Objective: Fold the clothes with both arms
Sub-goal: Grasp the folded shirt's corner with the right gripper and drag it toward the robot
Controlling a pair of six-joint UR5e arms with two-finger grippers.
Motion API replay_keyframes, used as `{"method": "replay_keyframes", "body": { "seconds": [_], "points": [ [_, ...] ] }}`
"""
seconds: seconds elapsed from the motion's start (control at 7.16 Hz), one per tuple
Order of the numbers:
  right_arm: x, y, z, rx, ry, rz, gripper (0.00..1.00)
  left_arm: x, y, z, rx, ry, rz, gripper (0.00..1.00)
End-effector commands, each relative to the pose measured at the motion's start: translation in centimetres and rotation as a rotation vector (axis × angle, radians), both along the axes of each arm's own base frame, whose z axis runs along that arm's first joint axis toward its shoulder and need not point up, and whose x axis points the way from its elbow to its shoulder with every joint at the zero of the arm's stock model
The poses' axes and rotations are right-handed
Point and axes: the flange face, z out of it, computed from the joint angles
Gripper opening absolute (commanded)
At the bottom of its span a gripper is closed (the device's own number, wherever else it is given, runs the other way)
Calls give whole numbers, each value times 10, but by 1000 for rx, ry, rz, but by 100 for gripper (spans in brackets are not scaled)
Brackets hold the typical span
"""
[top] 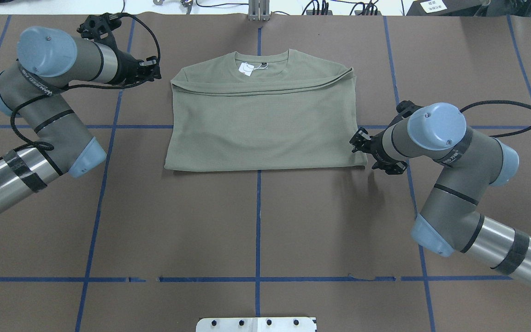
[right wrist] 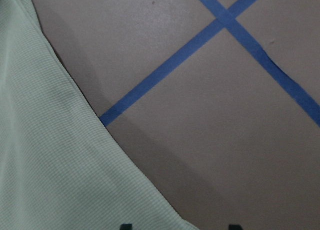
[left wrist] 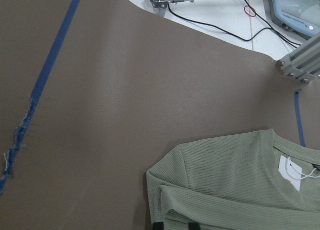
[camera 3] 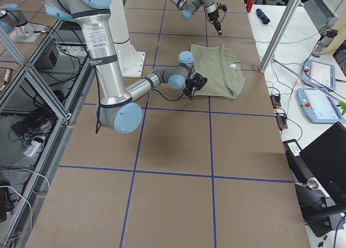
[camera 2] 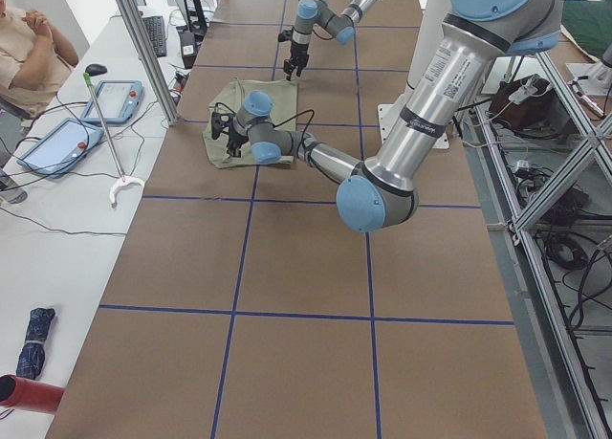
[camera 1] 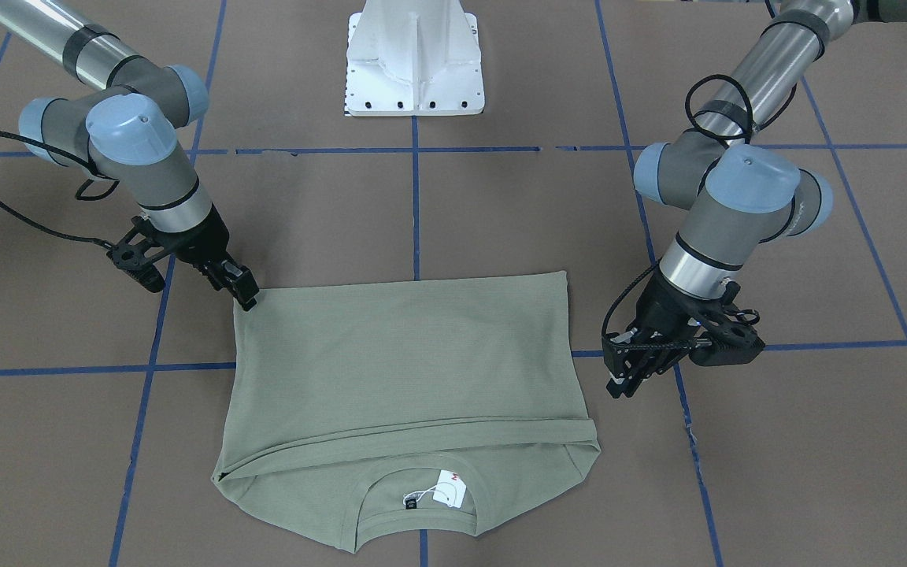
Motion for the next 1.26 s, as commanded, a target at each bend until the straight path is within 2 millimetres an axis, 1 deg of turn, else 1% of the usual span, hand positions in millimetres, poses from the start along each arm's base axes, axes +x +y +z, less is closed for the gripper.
{"method": "replay_keyframes", "body": {
  "seconds": [0.0,0.14,0.28,0.56,0.7,0.84,0.98,1.12],
  "points": [
    [-7,5,4,1,12,2,57,0,0,0,0,-1,0,29],
    [-8,6,6,-3,13,0,19,0,0,0,0,-1,0,29],
    [-6,8,2,0,5,0,0,0,0,1,-1,-2,0,29],
    [-4,7,-6,10,-7,-4,0,0,0,0,0,-1,0,29],
    [3,9,-15,18,-26,-6,0,0,0,0,0,-1,0,29],
    [11,14,-28,20,-55,-19,0,0,0,0,0,-1,0,29],
    [30,30,-32,16,-70,-28,0,1,0,-2,-1,2,0,29],
    [63,65,-32,20,-89,-47,0,0,1,-5,4,7,1,29]
  ]
}}
